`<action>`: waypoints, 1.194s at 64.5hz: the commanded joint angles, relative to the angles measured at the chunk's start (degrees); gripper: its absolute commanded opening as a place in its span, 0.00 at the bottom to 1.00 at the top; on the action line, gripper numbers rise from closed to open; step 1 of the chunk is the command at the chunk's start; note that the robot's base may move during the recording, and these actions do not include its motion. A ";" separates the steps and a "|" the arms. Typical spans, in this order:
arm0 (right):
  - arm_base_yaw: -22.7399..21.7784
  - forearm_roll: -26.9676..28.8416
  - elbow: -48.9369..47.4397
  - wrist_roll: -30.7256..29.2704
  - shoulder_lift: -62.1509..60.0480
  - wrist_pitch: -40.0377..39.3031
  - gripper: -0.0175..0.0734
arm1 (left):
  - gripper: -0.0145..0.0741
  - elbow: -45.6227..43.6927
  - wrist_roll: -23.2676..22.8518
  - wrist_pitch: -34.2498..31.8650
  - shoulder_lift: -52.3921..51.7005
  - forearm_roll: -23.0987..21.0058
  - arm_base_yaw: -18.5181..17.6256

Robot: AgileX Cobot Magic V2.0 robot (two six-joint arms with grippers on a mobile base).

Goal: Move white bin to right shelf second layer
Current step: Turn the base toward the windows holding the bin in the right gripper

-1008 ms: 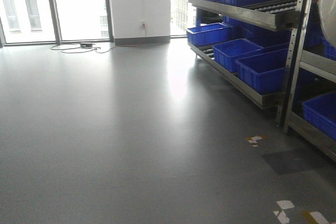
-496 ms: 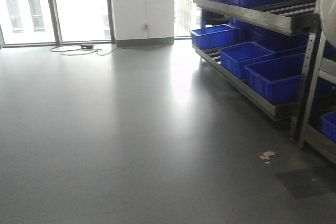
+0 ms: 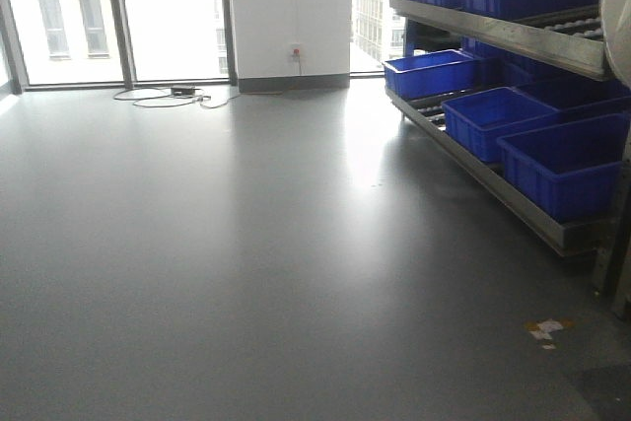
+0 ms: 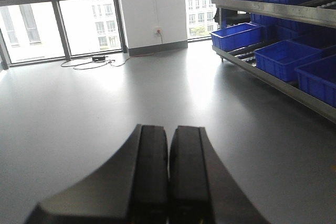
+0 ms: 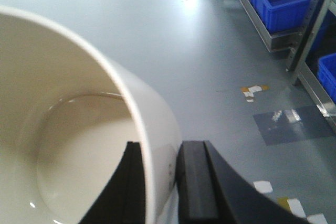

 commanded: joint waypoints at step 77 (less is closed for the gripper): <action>-0.35 -0.92 -1.78 0.08 0.37 -5.74 0.27 | 0.26 2.11 0.10 -4.86 -0.80 -0.13 -0.06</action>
